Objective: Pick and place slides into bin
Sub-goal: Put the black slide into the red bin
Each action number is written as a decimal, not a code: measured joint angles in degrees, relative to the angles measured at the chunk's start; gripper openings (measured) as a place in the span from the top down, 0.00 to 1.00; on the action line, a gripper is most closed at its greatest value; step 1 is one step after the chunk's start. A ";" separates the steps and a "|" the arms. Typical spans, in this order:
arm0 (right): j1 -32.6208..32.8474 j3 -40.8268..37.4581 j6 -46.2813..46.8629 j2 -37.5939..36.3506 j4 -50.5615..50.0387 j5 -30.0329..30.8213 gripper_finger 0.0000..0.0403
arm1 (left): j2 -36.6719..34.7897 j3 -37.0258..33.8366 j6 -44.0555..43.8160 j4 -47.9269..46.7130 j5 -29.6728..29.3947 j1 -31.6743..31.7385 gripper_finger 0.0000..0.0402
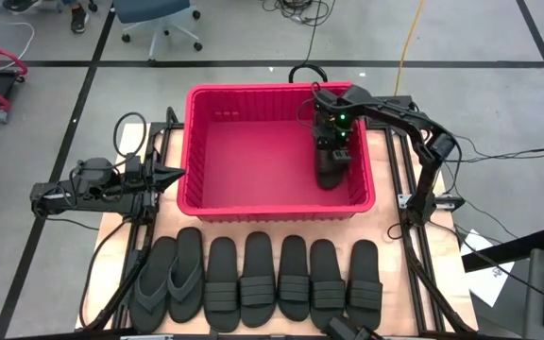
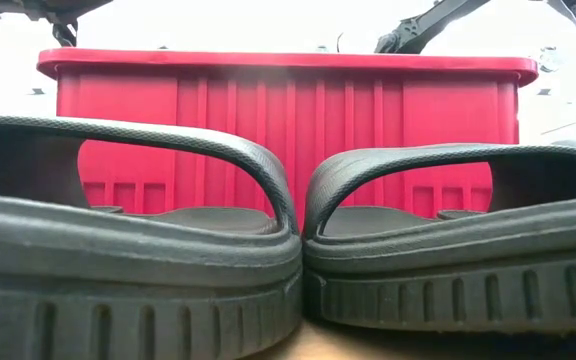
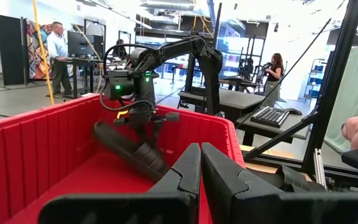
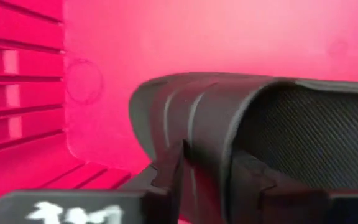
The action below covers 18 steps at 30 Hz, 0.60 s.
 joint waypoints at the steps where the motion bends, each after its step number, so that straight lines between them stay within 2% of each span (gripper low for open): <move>1: 0.00 -0.02 0.83 0.00 0.10 0.53 0.75 | 0.00 -0.01 0.00 0.00 0.00 0.00 0.96; 9: 0.11 -0.04 5.39 -0.02 2.61 2.70 0.65 | 0.00 0.00 0.00 0.00 0.00 0.00 0.96; 15: 0.84 -0.04 7.25 -1.30 3.74 9.06 0.61 | 0.00 0.00 0.00 0.00 0.00 0.02 0.96; 18: 1.64 -0.04 6.17 -3.91 5.48 7.44 0.61 | 0.00 0.00 0.00 0.00 0.00 0.00 0.96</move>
